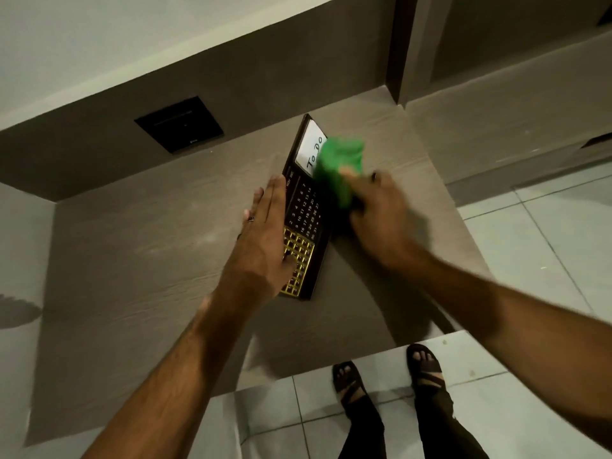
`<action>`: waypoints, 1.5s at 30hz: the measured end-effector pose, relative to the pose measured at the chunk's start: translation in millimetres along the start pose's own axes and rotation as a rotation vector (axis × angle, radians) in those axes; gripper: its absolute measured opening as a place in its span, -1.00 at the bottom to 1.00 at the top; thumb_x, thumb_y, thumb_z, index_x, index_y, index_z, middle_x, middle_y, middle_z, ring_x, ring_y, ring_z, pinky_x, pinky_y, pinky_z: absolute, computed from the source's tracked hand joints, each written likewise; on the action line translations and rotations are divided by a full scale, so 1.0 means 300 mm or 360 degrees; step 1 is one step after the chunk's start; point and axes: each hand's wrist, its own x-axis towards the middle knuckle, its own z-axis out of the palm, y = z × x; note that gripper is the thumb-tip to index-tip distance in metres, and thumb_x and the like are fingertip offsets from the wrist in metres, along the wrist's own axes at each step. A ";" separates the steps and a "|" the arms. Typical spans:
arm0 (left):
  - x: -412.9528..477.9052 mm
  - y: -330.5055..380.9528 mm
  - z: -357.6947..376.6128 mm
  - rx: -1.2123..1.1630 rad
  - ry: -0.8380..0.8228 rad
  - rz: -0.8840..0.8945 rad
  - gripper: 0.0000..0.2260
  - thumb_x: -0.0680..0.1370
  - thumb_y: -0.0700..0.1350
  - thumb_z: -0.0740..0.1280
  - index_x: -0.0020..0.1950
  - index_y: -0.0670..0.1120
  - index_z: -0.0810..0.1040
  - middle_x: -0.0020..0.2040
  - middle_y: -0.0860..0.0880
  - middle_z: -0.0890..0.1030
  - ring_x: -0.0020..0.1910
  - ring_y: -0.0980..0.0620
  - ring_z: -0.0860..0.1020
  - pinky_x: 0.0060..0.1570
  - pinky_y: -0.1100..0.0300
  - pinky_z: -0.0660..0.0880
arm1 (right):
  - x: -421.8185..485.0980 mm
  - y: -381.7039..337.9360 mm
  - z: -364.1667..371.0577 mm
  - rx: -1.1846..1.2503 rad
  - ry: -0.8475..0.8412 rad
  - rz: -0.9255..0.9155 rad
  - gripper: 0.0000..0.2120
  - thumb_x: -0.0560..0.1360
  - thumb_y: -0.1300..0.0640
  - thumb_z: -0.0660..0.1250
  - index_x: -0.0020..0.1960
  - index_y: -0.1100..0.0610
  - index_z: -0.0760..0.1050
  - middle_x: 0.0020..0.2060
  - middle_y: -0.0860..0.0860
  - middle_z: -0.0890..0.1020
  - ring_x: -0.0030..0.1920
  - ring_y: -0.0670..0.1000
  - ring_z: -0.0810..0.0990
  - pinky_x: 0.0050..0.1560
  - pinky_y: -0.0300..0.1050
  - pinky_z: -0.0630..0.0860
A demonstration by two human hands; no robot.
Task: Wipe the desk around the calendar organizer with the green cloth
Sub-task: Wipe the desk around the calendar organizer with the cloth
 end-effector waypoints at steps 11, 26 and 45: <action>-0.004 0.009 0.001 -0.0003 0.0041 0.0034 0.04 0.39 -0.30 0.48 0.57 -0.03 -0.23 0.61 0.04 -0.13 0.57 0.02 -0.19 0.55 -0.10 -0.09 | 0.234 0.106 -0.097 -0.0217 0.0038 -0.0097 -0.54 0.38 0.28 0.26 0.24 0.03 0.56 0.00 0.23 0.65 -0.05 0.25 0.58 -0.10 -0.02 0.48; 0.005 0.014 -0.006 -0.0022 -0.0035 0.0011 0.01 0.42 -0.27 0.46 0.58 -0.04 -0.25 0.61 0.02 -0.17 0.56 -0.05 -0.23 0.53 -0.19 -0.07 | -0.268 -0.007 -0.116 0.0259 -0.0544 -0.0916 -0.63 0.46 0.13 0.29 0.25 0.13 0.55 0.09 0.06 0.65 0.03 -0.01 0.49 0.07 -0.23 0.36; -0.001 0.029 -0.008 0.0028 0.0001 -0.0012 0.02 0.43 -0.35 0.43 0.56 0.02 -0.27 0.59 0.07 -0.24 0.55 -0.05 -0.29 0.51 -0.25 -0.10 | -0.449 -0.083 -0.140 0.0764 -0.0921 -0.0438 -0.50 0.41 0.36 0.37 0.23 -0.08 0.53 0.09 -0.08 0.64 0.08 -0.10 0.54 0.08 -0.12 0.51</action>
